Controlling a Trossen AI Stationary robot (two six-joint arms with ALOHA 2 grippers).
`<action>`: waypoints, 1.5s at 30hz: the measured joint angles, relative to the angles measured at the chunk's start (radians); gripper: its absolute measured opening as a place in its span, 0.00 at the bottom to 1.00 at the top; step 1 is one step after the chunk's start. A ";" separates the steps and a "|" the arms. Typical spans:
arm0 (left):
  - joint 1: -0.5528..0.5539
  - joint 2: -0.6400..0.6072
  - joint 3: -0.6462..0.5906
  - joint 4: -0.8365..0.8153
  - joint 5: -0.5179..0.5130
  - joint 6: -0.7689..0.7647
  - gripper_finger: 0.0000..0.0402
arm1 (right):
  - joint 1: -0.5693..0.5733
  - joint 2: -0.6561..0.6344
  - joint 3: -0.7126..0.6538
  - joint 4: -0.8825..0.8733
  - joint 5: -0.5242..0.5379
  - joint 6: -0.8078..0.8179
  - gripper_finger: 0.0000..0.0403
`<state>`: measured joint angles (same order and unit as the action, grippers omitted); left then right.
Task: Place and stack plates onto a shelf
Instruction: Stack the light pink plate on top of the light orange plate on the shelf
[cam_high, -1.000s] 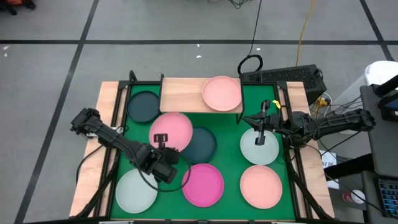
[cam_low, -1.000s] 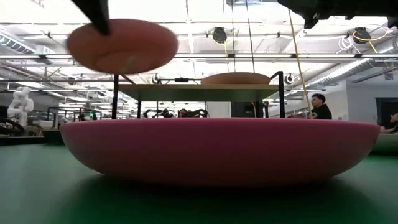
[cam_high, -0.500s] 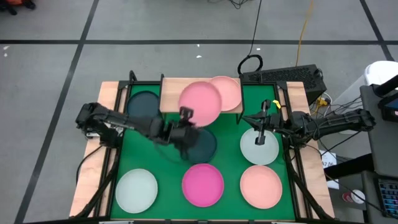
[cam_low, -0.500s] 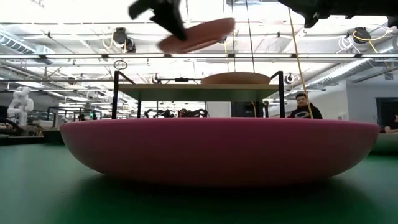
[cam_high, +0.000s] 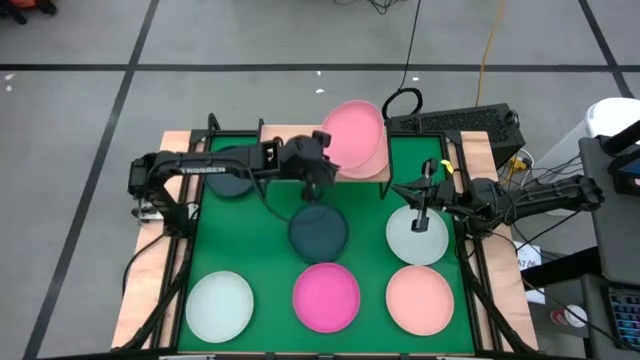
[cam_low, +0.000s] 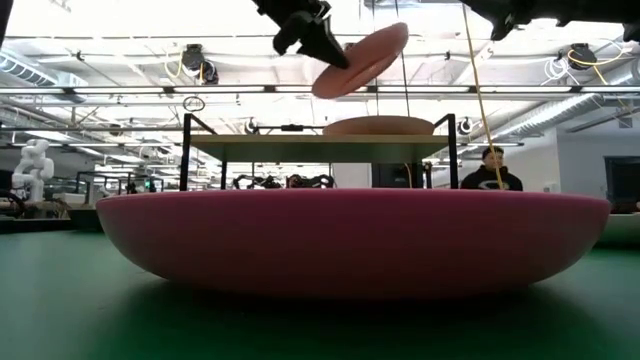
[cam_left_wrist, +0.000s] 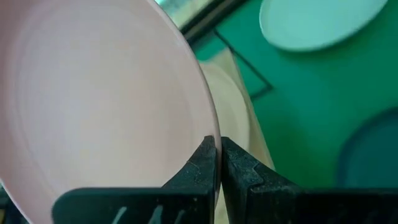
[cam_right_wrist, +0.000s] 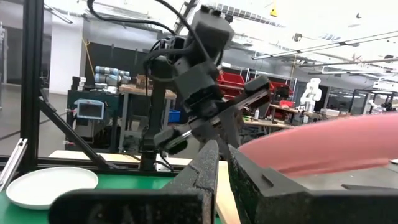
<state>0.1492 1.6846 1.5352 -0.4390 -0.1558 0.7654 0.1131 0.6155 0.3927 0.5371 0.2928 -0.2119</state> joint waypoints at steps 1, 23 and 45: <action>0.005 0.008 0.000 0.021 0.018 0.000 0.02 | 0.000 0.000 0.000 0.004 0.000 -0.006 0.06; 0.020 0.099 0.000 0.093 -0.007 0.013 0.15 | 0.000 -0.002 0.000 0.014 0.001 -0.039 0.06; 0.038 0.098 0.000 0.062 -0.029 -0.019 0.17 | 0.000 -0.002 0.000 0.008 0.002 -0.032 0.06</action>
<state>0.1867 1.7828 1.5352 -0.3775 -0.1845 0.7460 0.1131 0.6132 0.3927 0.5449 0.2943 -0.2440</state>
